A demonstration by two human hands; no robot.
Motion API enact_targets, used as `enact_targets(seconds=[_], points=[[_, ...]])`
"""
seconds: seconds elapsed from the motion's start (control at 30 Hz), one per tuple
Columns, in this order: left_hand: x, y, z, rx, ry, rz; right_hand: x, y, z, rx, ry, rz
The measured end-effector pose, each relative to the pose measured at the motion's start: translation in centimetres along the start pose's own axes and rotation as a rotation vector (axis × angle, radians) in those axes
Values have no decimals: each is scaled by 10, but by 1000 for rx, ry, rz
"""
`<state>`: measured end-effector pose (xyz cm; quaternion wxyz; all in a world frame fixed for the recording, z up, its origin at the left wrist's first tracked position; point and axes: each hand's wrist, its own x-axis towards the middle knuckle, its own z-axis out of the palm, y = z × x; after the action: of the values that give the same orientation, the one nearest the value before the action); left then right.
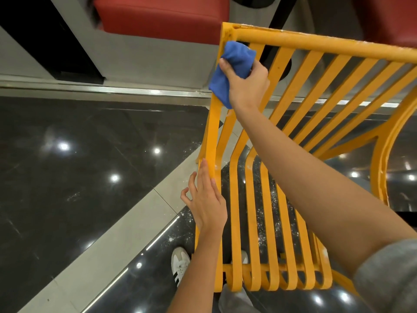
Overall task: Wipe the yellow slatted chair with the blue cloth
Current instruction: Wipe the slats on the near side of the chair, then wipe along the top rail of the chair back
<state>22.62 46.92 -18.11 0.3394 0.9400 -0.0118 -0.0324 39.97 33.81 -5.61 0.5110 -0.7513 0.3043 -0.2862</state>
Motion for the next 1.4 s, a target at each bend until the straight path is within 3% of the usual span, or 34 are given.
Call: enact_targets(seconds=[0.37, 0.57, 0.87, 0.97, 1.13, 1.27, 1.4], points=[[0, 4, 0, 4, 21, 2, 9, -33, 13, -159, -54, 70], [0, 1, 2, 22, -18, -13, 2, -25, 15, -59, 31, 104], [1, 0, 1, 23, -11, -4, 2, -20, 16, 44, 9, 148], [2, 3, -3, -3, 12, -9, -3, -14, 9, 1, -48, 153], [6, 5, -16, -67, -39, -37, -1, -8, -32, -270, -290, 190], [21, 24, -40, -128, -85, -109, -2, -16, -84, -113, -379, 276], [50, 51, -67, -344, -8, -129, -7, -31, -135, 436, -523, 579]])
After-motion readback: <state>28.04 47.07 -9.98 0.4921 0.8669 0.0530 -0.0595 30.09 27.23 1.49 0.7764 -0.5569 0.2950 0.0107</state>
